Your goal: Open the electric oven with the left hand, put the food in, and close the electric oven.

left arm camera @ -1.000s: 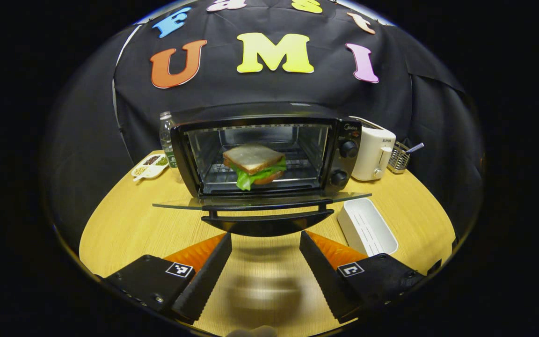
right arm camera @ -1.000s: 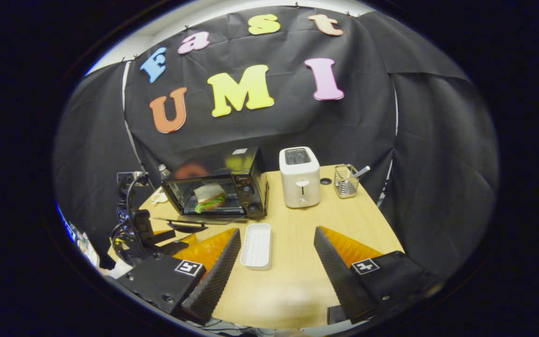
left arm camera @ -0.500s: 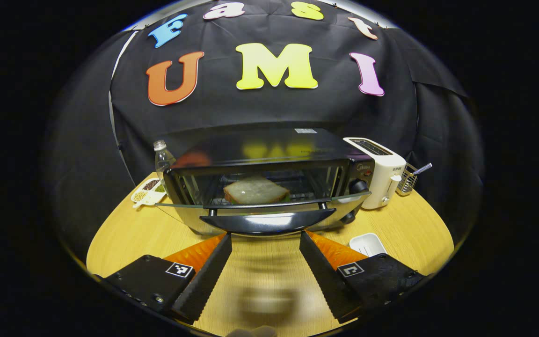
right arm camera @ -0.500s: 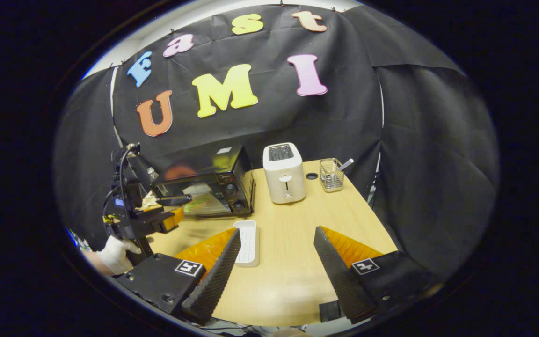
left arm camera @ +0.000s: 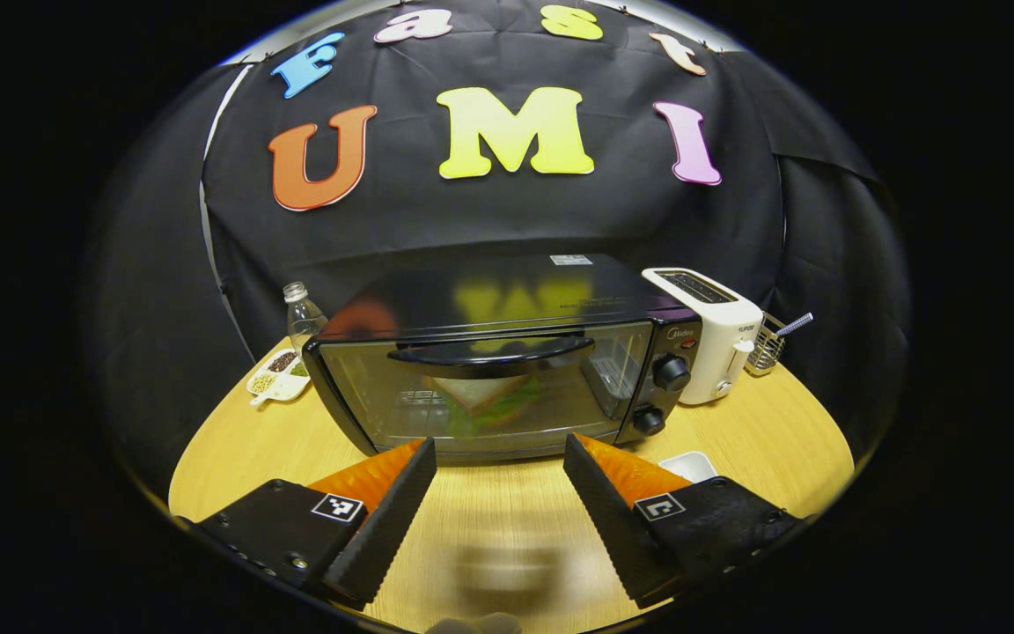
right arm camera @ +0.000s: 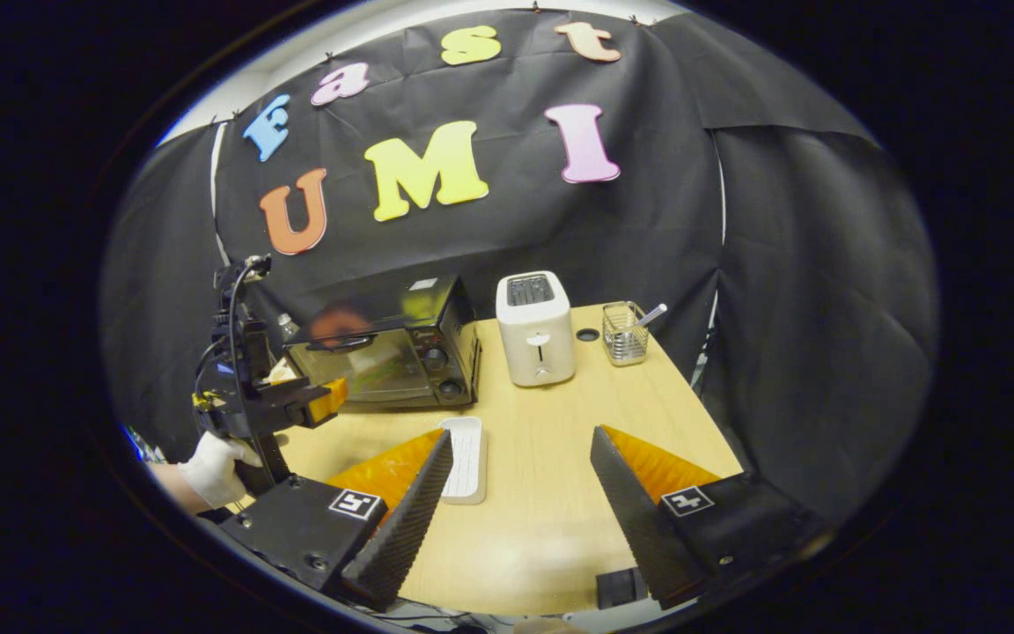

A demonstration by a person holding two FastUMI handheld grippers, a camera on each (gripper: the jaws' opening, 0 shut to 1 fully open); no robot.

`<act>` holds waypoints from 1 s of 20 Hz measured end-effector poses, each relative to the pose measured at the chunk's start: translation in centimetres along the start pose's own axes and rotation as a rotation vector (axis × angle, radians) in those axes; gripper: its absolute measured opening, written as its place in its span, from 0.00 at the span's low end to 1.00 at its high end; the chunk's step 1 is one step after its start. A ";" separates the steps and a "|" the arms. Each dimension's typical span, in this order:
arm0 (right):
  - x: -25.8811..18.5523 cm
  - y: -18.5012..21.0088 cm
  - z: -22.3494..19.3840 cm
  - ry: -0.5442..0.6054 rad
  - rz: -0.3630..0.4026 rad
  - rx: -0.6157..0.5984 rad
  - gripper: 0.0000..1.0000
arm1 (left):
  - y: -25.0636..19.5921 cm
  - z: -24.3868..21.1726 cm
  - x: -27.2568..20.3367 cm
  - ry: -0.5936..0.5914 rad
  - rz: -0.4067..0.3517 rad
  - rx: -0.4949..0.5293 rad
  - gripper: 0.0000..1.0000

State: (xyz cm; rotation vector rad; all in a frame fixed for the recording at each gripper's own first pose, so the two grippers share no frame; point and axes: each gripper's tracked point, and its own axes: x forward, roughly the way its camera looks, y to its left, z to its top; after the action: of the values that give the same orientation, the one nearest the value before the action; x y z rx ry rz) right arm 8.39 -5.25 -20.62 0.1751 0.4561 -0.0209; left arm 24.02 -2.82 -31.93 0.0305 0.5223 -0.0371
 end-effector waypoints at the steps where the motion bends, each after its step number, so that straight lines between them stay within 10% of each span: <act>1: -0.1 0.1 0.1 -0.002 0.007 -0.002 1.00 | 0.1 0.2 -0.5 -0.006 0.006 -0.001 0.96; 10: -0.9 2.6 4.6 -0.075 0.169 -0.110 0.90 | 1.0 4.7 -12.2 -0.145 0.105 -0.023 0.96; 18: -7.2 5.1 11.0 -0.258 0.117 -0.100 1.00 | 3.6 11.4 -26.4 -0.321 0.081 -0.016 0.95; 20: -10.1 6.6 13.0 -0.321 0.102 -0.101 0.89 | 4.3 13.2 -29.9 -0.370 0.059 -0.023 0.96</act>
State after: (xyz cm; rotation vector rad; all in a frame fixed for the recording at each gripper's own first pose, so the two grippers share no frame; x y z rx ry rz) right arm 5.41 -1.16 -3.58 0.0926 0.1272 0.0729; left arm 4.88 1.84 -5.48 0.0156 0.1521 0.0211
